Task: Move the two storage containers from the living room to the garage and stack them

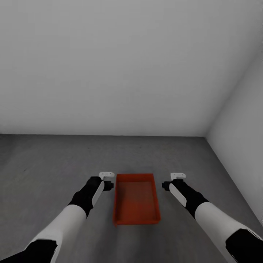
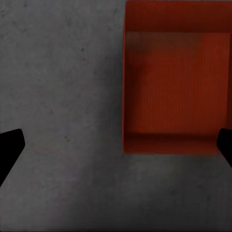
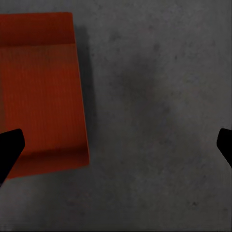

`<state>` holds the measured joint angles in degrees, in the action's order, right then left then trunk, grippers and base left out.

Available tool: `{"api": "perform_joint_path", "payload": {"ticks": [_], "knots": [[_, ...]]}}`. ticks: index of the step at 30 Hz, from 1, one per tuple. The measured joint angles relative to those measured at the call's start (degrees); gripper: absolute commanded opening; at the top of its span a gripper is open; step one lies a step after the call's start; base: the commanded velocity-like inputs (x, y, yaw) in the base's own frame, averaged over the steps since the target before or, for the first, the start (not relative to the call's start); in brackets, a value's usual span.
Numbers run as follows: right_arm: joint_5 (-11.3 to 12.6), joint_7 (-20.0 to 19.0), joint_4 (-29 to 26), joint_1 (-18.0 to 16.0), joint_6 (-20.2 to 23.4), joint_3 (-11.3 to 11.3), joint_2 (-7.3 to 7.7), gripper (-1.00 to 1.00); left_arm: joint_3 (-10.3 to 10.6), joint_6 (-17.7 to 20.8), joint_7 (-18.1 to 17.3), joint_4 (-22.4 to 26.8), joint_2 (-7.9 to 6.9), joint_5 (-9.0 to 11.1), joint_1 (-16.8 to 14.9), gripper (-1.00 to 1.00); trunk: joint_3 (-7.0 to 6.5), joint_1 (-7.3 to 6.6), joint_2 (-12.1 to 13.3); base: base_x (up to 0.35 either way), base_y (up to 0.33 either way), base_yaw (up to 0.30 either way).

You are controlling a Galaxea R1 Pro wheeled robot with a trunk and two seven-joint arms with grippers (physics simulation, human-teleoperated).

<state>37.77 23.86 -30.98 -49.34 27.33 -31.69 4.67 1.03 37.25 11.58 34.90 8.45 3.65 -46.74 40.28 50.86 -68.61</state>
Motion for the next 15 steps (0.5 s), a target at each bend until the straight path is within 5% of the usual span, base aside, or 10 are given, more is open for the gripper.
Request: {"api": "perform_joint_path", "payload": {"ticks": [10, 15], "knots": [[0.0, 0.0, 0.0, 0.0, 0.0, 0.0, 0.05, 1.0, 0.0, -0.1, 0.0, -0.1, 0.0, 0.0, 0.0, 1.0, 0.0, 0.0, 0.0, -0.334, 0.0, 0.0], [0.0, 0.0, 0.0, 0.0, 0.0, 0.0, 0.04, 1.0, 0.0, -0.4, 0.1, -0.1, -0.01, 0.0, 0.0, 1.0, 0.0, -0.03, 0.0, -0.113, 0.0, 0.0]]}}
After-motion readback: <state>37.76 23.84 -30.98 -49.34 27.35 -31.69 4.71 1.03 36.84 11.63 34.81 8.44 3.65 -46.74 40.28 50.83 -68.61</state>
